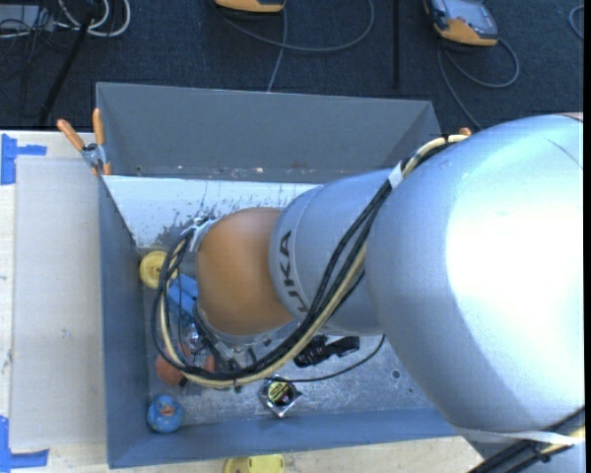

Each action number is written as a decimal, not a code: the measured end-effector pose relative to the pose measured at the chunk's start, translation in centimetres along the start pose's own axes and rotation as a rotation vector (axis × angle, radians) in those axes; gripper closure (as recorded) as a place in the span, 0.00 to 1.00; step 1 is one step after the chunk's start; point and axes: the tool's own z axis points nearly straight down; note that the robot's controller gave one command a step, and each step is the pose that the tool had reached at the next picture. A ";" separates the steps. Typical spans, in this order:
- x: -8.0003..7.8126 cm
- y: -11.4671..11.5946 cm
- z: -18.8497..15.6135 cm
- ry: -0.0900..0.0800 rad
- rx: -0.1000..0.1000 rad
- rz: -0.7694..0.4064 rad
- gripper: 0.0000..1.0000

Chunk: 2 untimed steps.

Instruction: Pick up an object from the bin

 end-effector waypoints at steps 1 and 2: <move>0.5 0.0 -5.0 0.004 0.003 -0.008 1.00; -0.2 0.7 -7.0 -0.011 -0.005 -0.012 1.00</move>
Offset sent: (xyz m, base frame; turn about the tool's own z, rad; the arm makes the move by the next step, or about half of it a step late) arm 0.0061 0.0141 0.0152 -0.0197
